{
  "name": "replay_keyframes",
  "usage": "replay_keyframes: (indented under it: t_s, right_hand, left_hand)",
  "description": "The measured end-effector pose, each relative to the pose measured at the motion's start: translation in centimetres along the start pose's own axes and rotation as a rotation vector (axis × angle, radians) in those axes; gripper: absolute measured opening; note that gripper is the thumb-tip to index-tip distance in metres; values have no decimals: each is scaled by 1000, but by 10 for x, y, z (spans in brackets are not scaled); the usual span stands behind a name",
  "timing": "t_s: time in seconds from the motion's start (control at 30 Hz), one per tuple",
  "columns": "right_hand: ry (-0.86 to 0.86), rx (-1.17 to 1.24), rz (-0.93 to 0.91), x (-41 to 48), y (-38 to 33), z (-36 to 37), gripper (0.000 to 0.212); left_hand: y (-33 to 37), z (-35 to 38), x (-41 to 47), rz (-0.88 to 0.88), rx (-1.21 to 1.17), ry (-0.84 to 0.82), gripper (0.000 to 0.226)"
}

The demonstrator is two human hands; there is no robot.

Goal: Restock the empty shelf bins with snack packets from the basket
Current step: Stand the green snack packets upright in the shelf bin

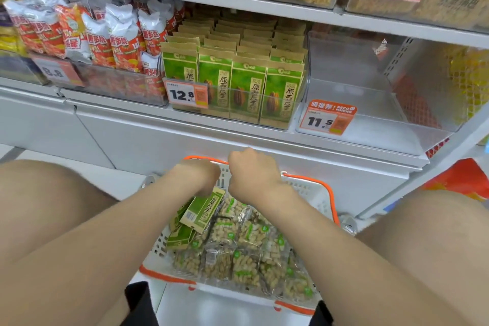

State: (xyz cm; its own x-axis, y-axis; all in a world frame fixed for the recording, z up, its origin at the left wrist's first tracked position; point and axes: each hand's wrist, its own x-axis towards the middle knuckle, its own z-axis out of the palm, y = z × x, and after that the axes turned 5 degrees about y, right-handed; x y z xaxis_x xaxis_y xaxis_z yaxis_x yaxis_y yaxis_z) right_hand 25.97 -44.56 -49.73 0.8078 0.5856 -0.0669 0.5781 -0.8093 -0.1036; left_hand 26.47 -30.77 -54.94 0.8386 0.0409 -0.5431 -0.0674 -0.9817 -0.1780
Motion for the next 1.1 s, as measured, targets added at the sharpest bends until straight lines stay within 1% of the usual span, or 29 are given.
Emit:
replay_keyframes:
  t_s: [0.07,0.1,0.23,0.33,0.43,0.5,0.57,0.63,0.7,0.77,0.83,0.9,0.97,1.03,1.1]
  right_hand:
    - [-23,-11,-7,3,-4,9,17]
    - [-32,-17,-6,5,-4,13,16]
    - [-65,-1,7,15,-3,23,14]
    - [-72,15,26,24,-2,27,13]
    - [-65,41,35,32,-3,29,13]
    - [-61,49,33,36,-3,30,14]
    - [-59,57,30,39,-4,32,14]
    - [-63,64,29,40,-6,33,14]
    - [-70,66,34,39,-6,33,13]
    - [-71,63,41,37,-5,33,14]
    - [-73,56,47,35,-4,32,22]
    - [-80,50,49,33,-3,30,32]
    - [-87,46,54,32,-3,26,35]
    - [-100,48,60,32,0,22,31]
    - [-98,55,68,34,4,14,15]
  left_hand:
    - [2,18,5,3,53,-85,9]
    - [1,28,10,5,56,-101,6]
    - [-12,66,27,5,28,-193,34]
    - [-19,90,33,-26,-24,-247,56]
    - [-25,109,43,-39,-65,-311,62]
    - [-27,114,49,-45,-80,-322,58]
    - [-23,108,48,-19,-60,-275,45]
    - [-18,104,46,13,-17,-184,39]
    - [-16,108,49,27,67,-169,40]
    - [-17,115,50,-2,114,-182,43]
    - [-19,114,48,-38,44,-156,42]
    - [-17,111,48,-65,-47,-92,37]
    - [-15,108,48,-107,-100,-31,38]
    - [-15,103,48,-161,-158,34,36]
    - [-14,91,46,-221,-231,124,32]
